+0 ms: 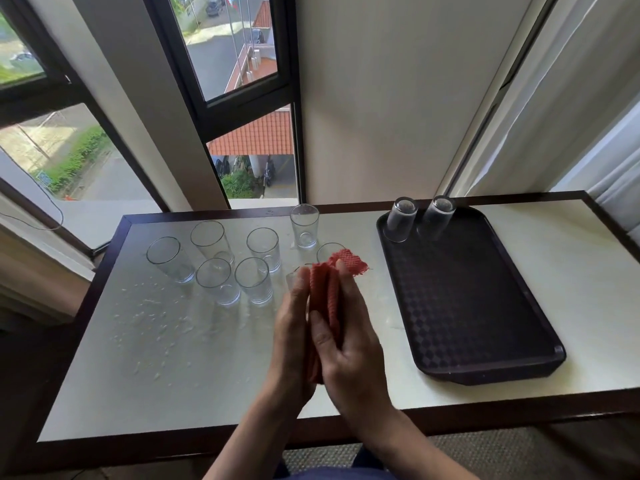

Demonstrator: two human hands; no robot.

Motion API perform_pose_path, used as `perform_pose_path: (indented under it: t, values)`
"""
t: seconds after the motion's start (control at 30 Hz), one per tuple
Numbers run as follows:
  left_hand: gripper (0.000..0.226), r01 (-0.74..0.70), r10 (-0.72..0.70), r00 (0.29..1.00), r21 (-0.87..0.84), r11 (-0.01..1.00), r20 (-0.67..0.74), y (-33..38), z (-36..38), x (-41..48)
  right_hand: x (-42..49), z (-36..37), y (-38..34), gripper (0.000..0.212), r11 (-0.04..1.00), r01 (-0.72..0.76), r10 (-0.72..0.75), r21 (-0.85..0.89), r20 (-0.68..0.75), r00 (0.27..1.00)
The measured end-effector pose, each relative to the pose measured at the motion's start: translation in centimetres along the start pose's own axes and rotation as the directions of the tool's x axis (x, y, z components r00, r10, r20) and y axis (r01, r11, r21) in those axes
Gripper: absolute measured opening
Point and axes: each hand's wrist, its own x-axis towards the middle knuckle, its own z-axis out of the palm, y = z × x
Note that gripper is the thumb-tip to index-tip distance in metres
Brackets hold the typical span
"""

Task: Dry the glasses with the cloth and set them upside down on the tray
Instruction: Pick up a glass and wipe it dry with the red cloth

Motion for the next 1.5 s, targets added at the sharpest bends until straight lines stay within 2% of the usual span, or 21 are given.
perform_pose_path:
  t: [0.03, 0.1, 0.17, 0.23, 0.3, 0.4, 0.5, 0.6, 0.67, 0.73, 0.8, 0.9, 1.0, 1.07, 1.13, 1.23, 1.3, 1.4, 1.5]
  values:
    - [0.059, -0.003, 0.003, 0.999, 0.012, 1.0, -0.032, 0.0, -0.2, 0.0, -0.3, 0.1, 0.3, 0.06, 1.0, 0.015, -0.015, 0.014, 0.008, 1.0]
    - [0.066, -0.025, 0.032, 0.998, 0.107, 0.994, -0.059, 0.0, -0.3, -0.1, 0.4, -0.3, -0.1, 0.05, 0.983, -0.064, 0.06, 0.172, 0.032, 0.998]
    - [0.057, -0.058, 0.069, 0.997, 0.22, 0.974, -0.043, 0.5, -0.3, -0.1, 1.8, -0.9, -0.5, 0.041, 0.901, -0.213, 0.196, 0.377, 0.084, 0.977]
    - [0.059, -0.064, 0.067, 0.998, 0.282, 0.957, 0.001, 0.8, 0.1, -0.2, 3.1, -1.2, -0.4, 0.044, 0.826, -0.304, 0.297, 0.475, 0.092, 0.95]
    - [0.064, -0.04, 0.041, 0.999, 0.287, 0.957, 0.002, 1.0, 0.3, -0.3, 3.4, -0.9, -0.6, 0.057, 0.832, -0.322, 0.332, 0.452, 0.059, 0.942]
    - [0.068, -0.019, 0.025, 1.0, 0.264, 0.964, -0.018, 1.1, 0.3, -0.2, 1.9, -0.1, -0.8, 0.07, 0.935, -0.214, 0.225, 0.284, -0.004, 0.974]
    - [0.073, 0.0, 0.005, 1.0, 0.175, 0.985, -0.027, 0.8, -0.2, -0.5, -0.1, 0.4, -1.5, 0.066, 0.992, -0.078, 0.083, 0.103, -0.044, 0.996]
    - [0.064, -0.037, 0.052, 0.996, 0.196, 0.98, -0.07, 0.8, -0.3, -0.6, -0.2, 0.0, -1.7, 0.064, 0.998, 0.035, -0.037, -0.047, -0.048, 0.998]
    - [0.071, -0.05, 0.063, 0.996, 0.183, 0.982, -0.065, 1.1, 0.1, -0.6, 1.2, -0.4, -1.8, 0.064, 1.0, 0.004, -0.004, 0.005, -0.031, 1.0]
    - [0.077, -0.065, 0.087, 0.992, 0.228, 0.971, -0.088, 1.5, 1.0, -0.7, 2.9, -0.7, -1.7, 0.067, 0.979, -0.12, 0.122, 0.162, 0.0, 0.993]
    - [0.084, -0.098, 0.114, 0.992, 0.256, 0.962, -0.051, 1.5, 1.2, -0.7, 3.8, -0.9, -1.6, 0.068, 0.951, -0.172, 0.171, 0.256, 0.029, 0.985]
    - [0.079, -0.152, 0.17, 0.984, 0.247, 0.957, -0.052, 2.0, 1.0, -0.6, 2.7, -0.4, -2.4, 0.063, 0.959, -0.12, 0.12, 0.256, 0.016, 0.993]
    - [0.076, -0.158, 0.172, 0.984, 0.217, 0.963, -0.046, 2.4, 0.3, -0.1, 0.7, 0.3, -2.5, 0.066, 0.993, -0.055, 0.053, 0.109, 0.025, 0.998]
    - [0.07, -0.175, 0.196, 0.979, 0.25, 0.952, -0.062, 2.3, 0.1, 0.2, 1.2, 0.4, -2.4, 0.064, 0.996, -0.056, 0.056, 0.074, 0.006, 0.998]
    - [0.059, -0.163, 0.181, 0.982, 0.261, 0.952, -0.049, 1.8, -0.1, 0.3, 2.8, -0.1, -2.4, 0.057, 0.972, -0.138, 0.143, 0.189, -0.014, 0.99]
    - [0.05, -0.106, 0.115, 0.993, 0.211, 0.972, -0.031, 1.3, 0.3, 0.0, 4.5, -1.1, -1.9, 0.065, 0.887, -0.304, 0.3, 0.346, 0.068, 0.952]
    - [0.055, -0.061, 0.067, 0.997, 0.176, 0.983, -0.033, 1.2, 0.6, -0.3, 4.1, -1.4, -1.9, 0.062, 0.9, -0.311, 0.302, 0.305, 0.08, 0.95]
    - [0.076, -0.025, 0.032, 0.999, 0.188, 0.982, -0.033, 1.3, 0.4, -0.3, 1.8, -1.0, -2.0, 0.063, 0.974, -0.186, 0.183, 0.126, 0.035, 0.982]
    - [0.085, -0.001, 0.007, 0.998, 0.094, 0.996, -0.066, 1.9, -0.3, 0.4, -0.1, -0.4, -1.9, 0.064, 0.997, -0.075, 0.076, -0.02, 0.054, 0.996]
